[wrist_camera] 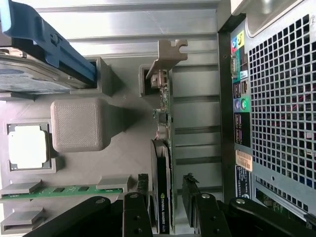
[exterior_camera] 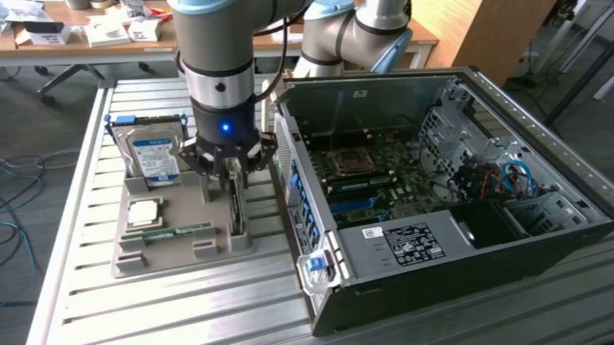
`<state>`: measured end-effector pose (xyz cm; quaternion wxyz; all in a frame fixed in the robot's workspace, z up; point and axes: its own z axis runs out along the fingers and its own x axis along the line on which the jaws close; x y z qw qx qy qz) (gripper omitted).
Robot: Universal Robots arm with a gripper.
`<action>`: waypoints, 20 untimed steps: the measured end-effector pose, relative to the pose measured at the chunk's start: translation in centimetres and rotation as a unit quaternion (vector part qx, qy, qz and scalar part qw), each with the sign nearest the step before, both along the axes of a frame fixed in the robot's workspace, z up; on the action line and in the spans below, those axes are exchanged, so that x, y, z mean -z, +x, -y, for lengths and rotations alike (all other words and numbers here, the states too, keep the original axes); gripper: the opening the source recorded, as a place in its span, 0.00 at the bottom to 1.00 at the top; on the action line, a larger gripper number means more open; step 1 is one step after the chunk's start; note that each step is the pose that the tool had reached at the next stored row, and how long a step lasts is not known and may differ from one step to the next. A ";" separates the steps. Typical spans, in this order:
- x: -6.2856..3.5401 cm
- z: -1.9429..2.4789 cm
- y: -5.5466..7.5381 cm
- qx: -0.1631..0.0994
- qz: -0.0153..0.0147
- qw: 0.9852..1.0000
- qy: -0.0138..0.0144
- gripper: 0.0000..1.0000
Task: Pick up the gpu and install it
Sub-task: 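Pick up the gpu and move the gpu toward the slot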
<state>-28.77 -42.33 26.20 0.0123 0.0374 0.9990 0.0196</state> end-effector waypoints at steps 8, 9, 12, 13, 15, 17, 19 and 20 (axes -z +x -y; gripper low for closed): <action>0.26 -0.01 0.0 0.000 0.000 1.000 -0.001 0.42; 0.26 -0.01 0.1 0.000 0.000 1.000 -0.001 0.42; 0.34 0.00 0.1 0.000 0.000 1.000 -0.001 0.42; 0.47 -0.01 0.1 0.000 0.000 1.000 -0.001 0.42; 0.77 0.00 0.1 0.000 0.000 1.000 -0.001 0.42; 1.12 0.00 0.1 0.000 0.000 1.000 -0.001 0.42; 1.49 0.00 0.1 0.000 0.000 1.000 -0.001 0.42; 1.65 0.00 0.1 0.000 0.000 1.000 -0.001 0.42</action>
